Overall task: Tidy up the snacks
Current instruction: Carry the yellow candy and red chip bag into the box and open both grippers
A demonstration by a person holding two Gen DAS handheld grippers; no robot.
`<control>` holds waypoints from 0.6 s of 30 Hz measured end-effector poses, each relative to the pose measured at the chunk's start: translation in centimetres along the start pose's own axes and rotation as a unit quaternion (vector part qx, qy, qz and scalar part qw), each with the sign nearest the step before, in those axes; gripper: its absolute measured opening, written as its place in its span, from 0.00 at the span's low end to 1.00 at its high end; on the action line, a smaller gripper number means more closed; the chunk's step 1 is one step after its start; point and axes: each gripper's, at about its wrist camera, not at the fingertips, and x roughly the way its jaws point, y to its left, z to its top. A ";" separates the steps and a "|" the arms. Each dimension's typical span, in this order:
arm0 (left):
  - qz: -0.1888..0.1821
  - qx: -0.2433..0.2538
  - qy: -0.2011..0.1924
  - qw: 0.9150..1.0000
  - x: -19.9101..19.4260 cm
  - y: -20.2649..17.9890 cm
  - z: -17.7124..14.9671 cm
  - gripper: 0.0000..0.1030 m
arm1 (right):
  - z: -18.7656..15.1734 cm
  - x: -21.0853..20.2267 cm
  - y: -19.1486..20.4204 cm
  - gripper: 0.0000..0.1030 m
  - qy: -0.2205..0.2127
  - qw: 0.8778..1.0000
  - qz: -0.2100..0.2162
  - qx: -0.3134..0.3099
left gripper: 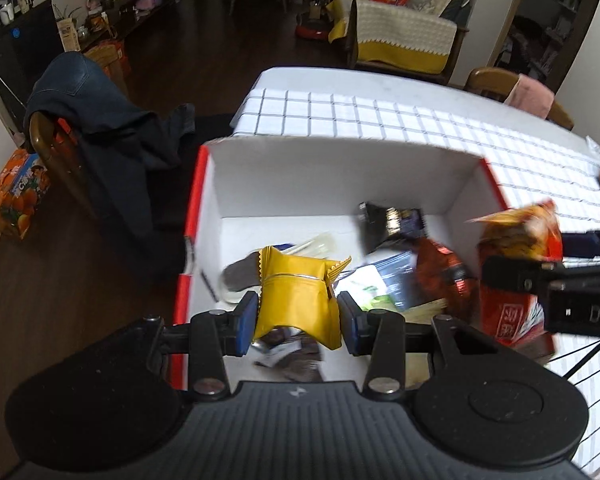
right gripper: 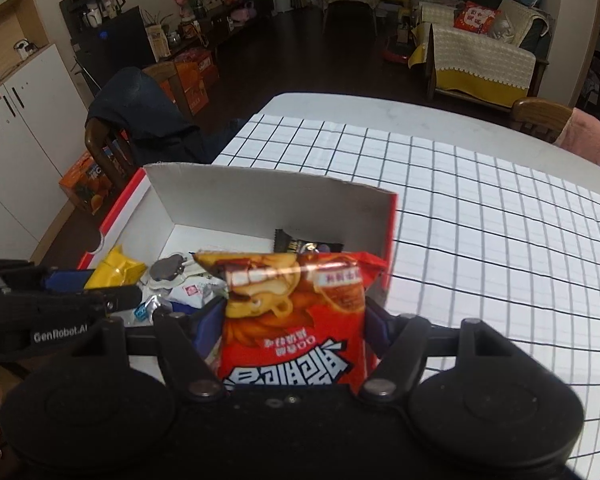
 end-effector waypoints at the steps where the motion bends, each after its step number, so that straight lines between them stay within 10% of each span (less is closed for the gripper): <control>1: 0.002 0.004 0.001 1.000 0.4 0.3 -0.1 0.41 | 0.2 0.6 0.3 0.67 0.005 1.000 0.003 -0.003; 18: 0.014 0.081 0.043 0.996 4.7 -1.0 -1.3 0.44 | -0.3 3.9 1.9 0.61 0.034 0.999 -0.006 -0.017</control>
